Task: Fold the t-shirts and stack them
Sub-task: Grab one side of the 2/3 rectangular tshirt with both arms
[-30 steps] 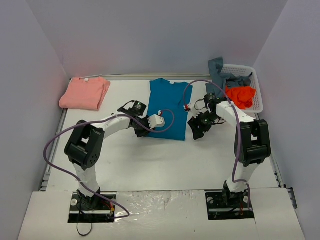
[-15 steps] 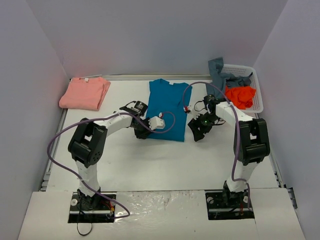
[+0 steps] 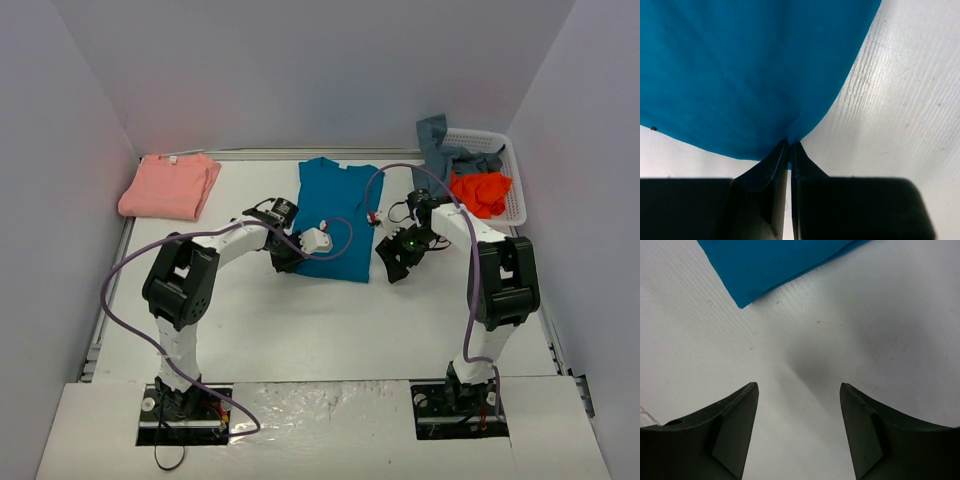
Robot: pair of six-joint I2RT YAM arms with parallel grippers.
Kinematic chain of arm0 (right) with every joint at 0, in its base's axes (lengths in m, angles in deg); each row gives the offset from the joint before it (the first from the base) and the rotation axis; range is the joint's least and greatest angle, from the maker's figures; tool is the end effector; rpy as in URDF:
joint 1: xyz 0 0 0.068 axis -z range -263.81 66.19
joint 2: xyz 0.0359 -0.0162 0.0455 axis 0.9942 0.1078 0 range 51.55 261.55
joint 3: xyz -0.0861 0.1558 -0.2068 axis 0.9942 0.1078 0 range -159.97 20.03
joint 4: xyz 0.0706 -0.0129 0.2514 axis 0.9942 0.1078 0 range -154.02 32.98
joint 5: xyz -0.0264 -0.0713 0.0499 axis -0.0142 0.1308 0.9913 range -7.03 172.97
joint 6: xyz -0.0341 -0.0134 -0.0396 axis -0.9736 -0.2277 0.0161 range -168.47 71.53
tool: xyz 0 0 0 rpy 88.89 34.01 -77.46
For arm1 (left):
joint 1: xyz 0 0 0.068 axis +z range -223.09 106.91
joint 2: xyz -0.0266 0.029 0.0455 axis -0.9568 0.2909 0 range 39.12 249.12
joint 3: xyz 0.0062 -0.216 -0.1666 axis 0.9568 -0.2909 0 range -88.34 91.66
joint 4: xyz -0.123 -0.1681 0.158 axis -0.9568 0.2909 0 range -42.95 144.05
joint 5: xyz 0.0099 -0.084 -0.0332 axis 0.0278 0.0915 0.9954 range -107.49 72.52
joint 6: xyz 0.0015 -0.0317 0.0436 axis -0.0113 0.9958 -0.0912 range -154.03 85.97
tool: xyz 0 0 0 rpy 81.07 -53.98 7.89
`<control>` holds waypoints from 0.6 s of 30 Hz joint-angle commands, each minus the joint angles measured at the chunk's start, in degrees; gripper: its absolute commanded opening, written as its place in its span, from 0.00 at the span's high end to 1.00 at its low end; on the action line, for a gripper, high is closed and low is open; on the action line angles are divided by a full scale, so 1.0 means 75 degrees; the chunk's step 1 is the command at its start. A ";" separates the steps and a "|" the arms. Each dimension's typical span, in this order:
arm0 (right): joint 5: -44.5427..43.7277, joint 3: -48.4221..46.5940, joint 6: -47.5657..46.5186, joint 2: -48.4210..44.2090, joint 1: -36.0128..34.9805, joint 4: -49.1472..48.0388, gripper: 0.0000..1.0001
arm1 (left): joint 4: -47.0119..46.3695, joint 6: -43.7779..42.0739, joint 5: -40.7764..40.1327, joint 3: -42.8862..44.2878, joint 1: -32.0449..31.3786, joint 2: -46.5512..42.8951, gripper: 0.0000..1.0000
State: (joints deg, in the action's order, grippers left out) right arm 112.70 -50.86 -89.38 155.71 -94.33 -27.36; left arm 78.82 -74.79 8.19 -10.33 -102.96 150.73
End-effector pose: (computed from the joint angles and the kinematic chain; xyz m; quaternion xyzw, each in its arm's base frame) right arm 0.3491 0.0828 0.1868 -0.4531 0.8381 0.1997 0.2288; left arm 0.3380 -0.2119 0.1770 0.5893 0.7499 -0.1963 0.2276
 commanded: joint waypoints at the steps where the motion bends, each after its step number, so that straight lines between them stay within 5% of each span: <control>1: -0.0074 -0.0028 0.0016 -0.0375 0.0009 0.0256 0.38 | 0.0405 0.0288 0.0104 -0.0195 -0.0119 0.0025 0.98; 7: 0.0229 -0.0040 -0.0042 -0.1172 0.0020 0.0209 0.38 | 0.0604 0.0640 0.0643 -0.0453 -0.0131 -0.0432 0.98; 12: 0.1853 0.0460 -0.1066 -0.2655 -0.0084 0.0139 0.37 | 0.1223 0.0956 0.1064 -0.0372 -0.0178 -0.0748 0.98; 18: 0.1695 0.1002 -0.1506 -0.2942 -0.0448 0.0045 0.37 | 0.1366 0.1203 0.1335 -0.0465 -0.0236 -0.1041 0.98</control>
State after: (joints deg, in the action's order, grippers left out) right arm 122.71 -45.60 -96.61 133.68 -96.13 -28.60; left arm 85.14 -67.73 14.92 -13.41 -104.18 147.56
